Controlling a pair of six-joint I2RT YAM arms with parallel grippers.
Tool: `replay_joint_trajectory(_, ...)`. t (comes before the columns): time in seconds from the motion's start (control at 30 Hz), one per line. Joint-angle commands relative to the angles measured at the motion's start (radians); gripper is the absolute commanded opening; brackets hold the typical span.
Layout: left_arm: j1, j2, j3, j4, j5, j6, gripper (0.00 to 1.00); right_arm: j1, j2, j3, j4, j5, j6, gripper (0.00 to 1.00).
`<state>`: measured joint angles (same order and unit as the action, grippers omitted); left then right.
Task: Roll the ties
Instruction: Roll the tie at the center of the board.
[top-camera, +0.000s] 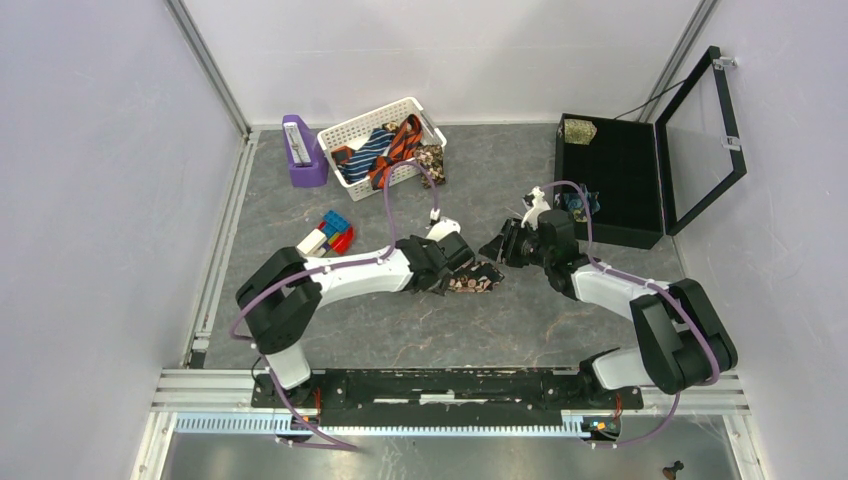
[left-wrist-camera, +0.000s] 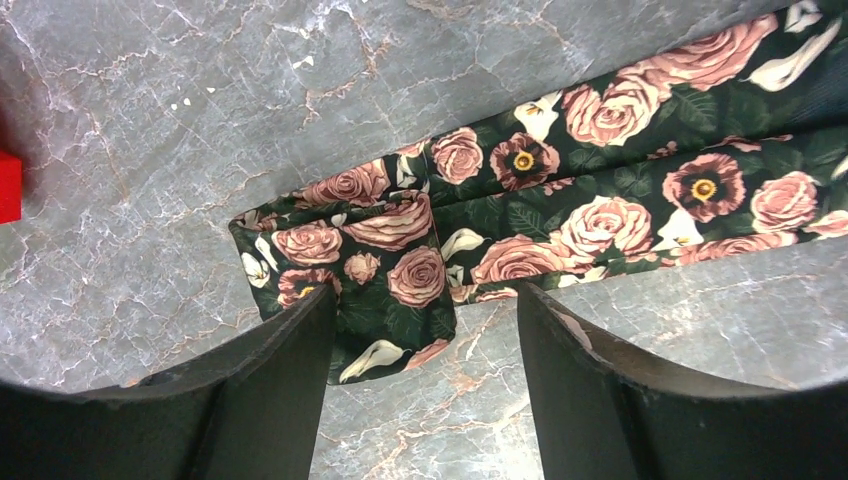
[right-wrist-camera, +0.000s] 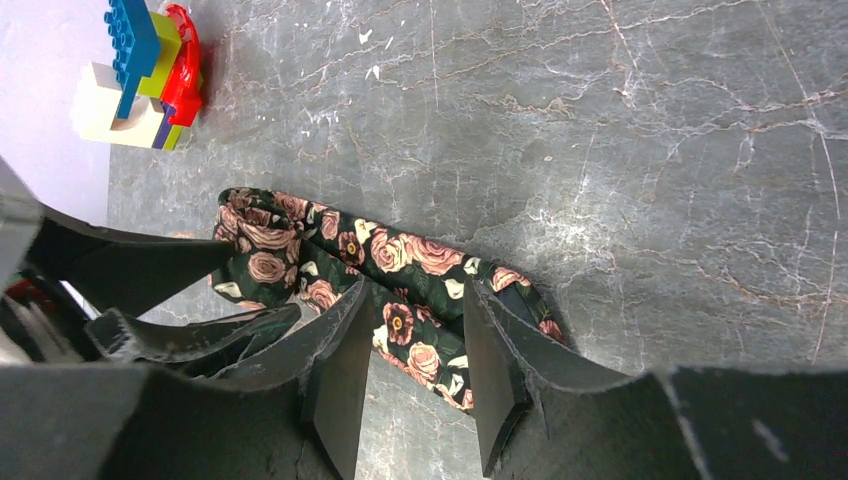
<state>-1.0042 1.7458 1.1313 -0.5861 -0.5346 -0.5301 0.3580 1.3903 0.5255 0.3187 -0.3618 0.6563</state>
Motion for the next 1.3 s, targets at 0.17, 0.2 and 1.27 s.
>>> replay_joint_trajectory(0.17,0.017,-0.148,-0.001,0.016,0.075,0.010,0.77,0.066,0.006,0.043,0.005,0.003,-0.012,0.46)
replay_joint_trajectory(0.2,0.023,-0.169,-0.010,0.015,0.085,0.009,0.78,0.079,0.007,0.047,0.003,0.008,-0.009,0.47)
replay_joint_trajectory(1.27,0.615,-0.617,-0.763,0.848,0.863,-0.084,0.91,0.397,0.326,0.267,0.082,0.070,0.105,0.51)
